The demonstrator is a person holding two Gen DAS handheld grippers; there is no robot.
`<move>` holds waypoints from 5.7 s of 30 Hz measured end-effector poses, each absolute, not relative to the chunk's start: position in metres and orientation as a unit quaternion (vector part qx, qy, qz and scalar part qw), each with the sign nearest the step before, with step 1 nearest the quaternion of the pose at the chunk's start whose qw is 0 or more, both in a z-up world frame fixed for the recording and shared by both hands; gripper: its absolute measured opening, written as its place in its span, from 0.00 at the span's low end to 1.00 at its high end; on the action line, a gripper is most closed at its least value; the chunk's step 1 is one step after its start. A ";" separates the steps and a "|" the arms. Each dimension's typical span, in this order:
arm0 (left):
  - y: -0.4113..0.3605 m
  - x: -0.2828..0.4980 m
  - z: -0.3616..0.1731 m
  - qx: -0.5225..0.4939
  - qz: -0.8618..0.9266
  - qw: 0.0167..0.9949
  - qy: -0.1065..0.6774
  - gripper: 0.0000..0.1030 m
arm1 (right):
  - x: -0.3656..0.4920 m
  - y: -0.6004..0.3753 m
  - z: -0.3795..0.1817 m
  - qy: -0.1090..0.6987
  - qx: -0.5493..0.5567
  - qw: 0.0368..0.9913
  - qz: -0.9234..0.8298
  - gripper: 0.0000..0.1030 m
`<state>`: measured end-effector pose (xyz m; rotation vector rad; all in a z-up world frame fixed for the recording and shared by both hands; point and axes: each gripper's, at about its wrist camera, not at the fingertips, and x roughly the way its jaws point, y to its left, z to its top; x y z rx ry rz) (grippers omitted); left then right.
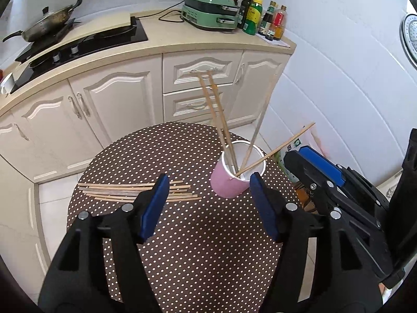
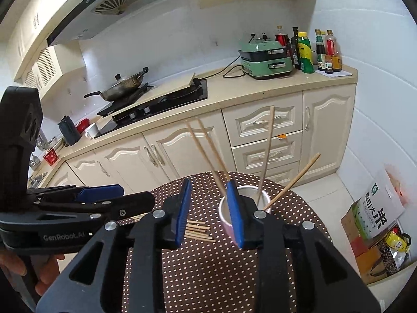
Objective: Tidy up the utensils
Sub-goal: 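Move the right gripper back over the chopstick pile, then grasp one chopstick from the pile with the right gripper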
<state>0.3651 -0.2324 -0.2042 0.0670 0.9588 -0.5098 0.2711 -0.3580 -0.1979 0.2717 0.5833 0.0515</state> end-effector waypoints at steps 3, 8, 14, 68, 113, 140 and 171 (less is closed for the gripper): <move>-0.219 0.363 -0.203 0.028 -0.235 0.859 0.454 0.65 | 0.270 -0.347 -0.197 0.289 0.131 0.948 0.031 0.26; -0.191 0.363 -0.202 0.015 -0.218 0.864 0.454 0.70 | 0.273 -0.327 -0.196 0.294 0.122 0.947 0.050 0.28; -0.131 0.376 -0.226 -0.020 -0.163 0.862 0.479 0.73 | 0.284 -0.290 -0.205 0.317 0.095 0.939 0.094 0.31; -0.112 0.488 -0.410 -0.039 -0.018 0.778 0.626 0.30 | 0.403 -0.259 -0.335 0.468 0.068 0.862 0.186 0.37; -0.108 0.483 -0.416 -0.125 -0.034 0.752 0.647 0.27 | 0.408 -0.265 -0.381 0.603 0.062 0.781 0.147 0.36; -0.096 0.452 -0.413 -0.084 -0.037 0.758 0.646 0.34 | 0.386 -0.218 -0.389 0.592 -0.013 0.774 0.223 0.30; -0.106 0.436 -0.410 -0.028 -0.027 0.762 0.646 0.23 | 0.361 -0.205 -0.399 0.587 -0.062 0.783 0.195 0.09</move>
